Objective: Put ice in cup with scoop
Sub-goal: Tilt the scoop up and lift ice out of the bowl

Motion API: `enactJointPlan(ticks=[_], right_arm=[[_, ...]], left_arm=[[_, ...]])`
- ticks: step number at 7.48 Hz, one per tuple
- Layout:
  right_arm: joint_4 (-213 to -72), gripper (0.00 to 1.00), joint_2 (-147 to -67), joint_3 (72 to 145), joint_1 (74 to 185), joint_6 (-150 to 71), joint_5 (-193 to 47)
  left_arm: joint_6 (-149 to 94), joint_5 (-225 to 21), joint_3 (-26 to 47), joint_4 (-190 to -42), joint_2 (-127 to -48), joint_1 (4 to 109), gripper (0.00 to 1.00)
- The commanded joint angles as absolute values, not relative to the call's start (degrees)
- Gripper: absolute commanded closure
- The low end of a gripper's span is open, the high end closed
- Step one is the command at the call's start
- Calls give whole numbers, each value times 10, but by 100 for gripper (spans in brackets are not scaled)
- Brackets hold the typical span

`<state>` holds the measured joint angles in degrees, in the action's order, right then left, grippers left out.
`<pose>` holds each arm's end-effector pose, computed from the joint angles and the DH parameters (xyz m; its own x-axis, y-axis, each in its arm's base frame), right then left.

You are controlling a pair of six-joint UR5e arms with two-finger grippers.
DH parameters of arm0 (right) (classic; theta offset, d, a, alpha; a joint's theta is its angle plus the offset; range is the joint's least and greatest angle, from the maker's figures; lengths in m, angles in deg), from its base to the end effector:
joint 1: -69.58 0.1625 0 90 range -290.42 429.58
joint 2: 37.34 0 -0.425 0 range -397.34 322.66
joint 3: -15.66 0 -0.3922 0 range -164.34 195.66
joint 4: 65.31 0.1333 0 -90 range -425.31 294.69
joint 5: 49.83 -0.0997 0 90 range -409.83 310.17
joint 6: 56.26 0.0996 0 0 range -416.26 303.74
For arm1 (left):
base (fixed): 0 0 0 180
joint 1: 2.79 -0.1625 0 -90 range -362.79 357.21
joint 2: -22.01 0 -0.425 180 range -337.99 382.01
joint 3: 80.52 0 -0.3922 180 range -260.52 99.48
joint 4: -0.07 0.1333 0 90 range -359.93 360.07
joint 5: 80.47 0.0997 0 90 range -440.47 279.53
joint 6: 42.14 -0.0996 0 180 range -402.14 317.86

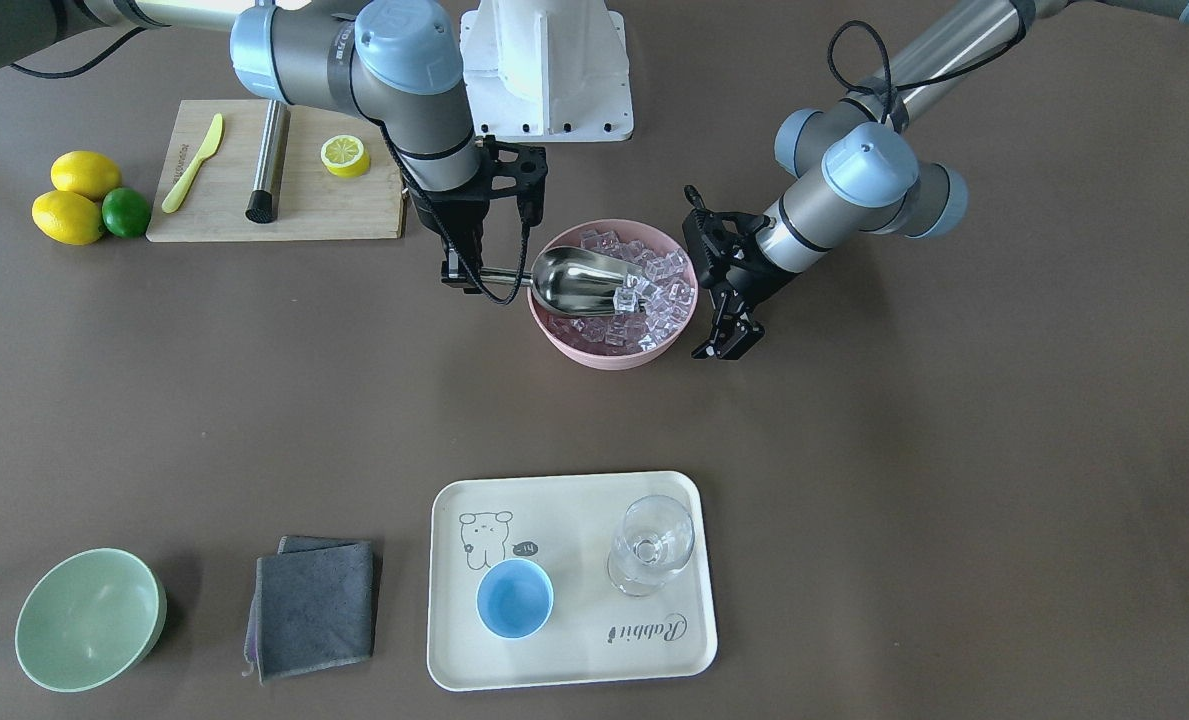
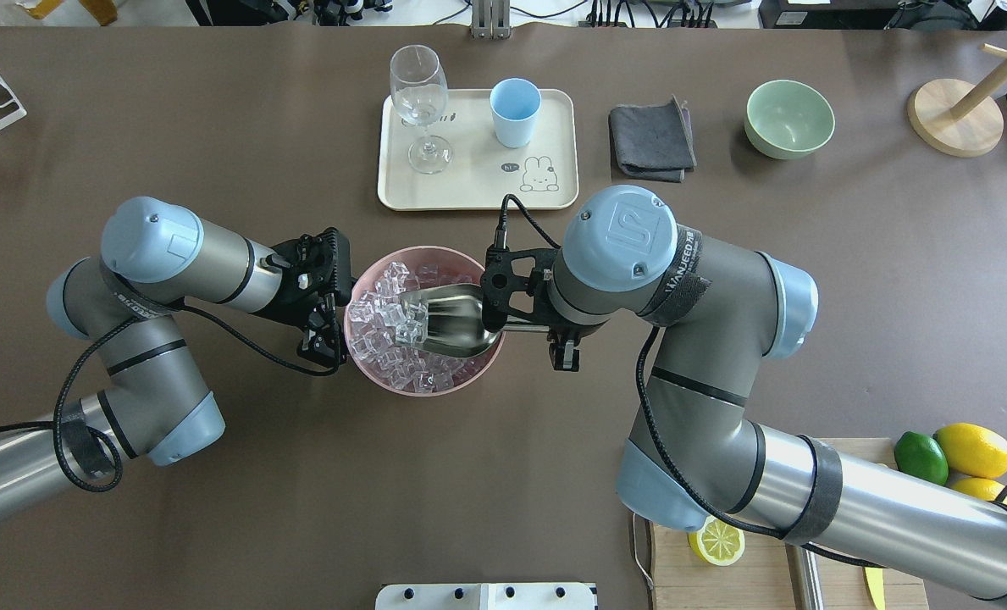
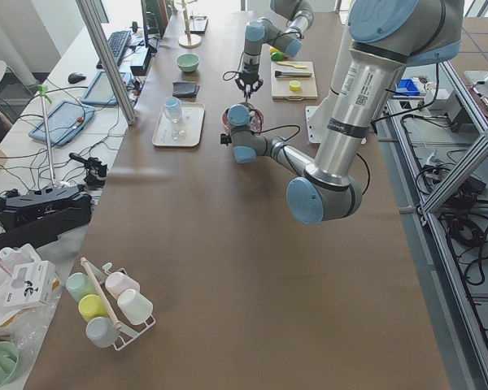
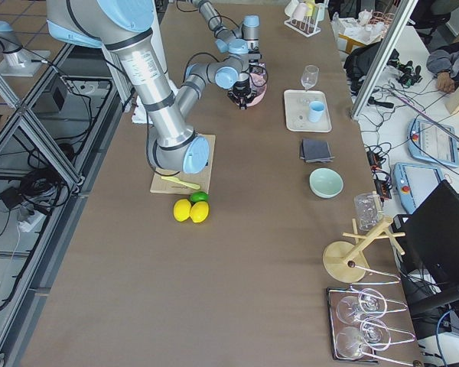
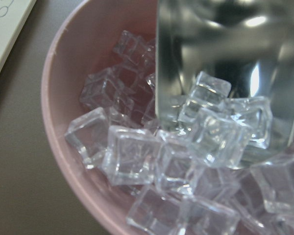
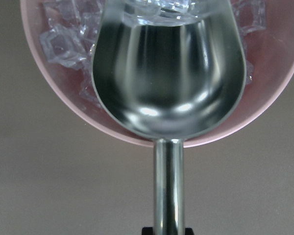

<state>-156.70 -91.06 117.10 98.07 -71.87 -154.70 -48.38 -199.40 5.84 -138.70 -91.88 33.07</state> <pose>-0.5232 -0.4066 0.2093 0.1236 -0.9920 -0.0240 0.6647 0.0648 0.7443 0.4827 -0.4540 0.3535 0.1142 0.9909 -0.0707 -0.3044 0.1026 0.9470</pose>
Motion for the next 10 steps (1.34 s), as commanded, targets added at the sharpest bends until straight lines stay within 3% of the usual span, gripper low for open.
enactJointPlan(ticks=[1,10], right_arm=[[-1550,100,-916,1169,982,-708,-1564],[-1549,100,-917,1172,1037,-679,-1637]], left_arm=[[-484,-1995,59,-1386,-919,331,1],[-484,-2004,59,-1386,-916,336,1]])
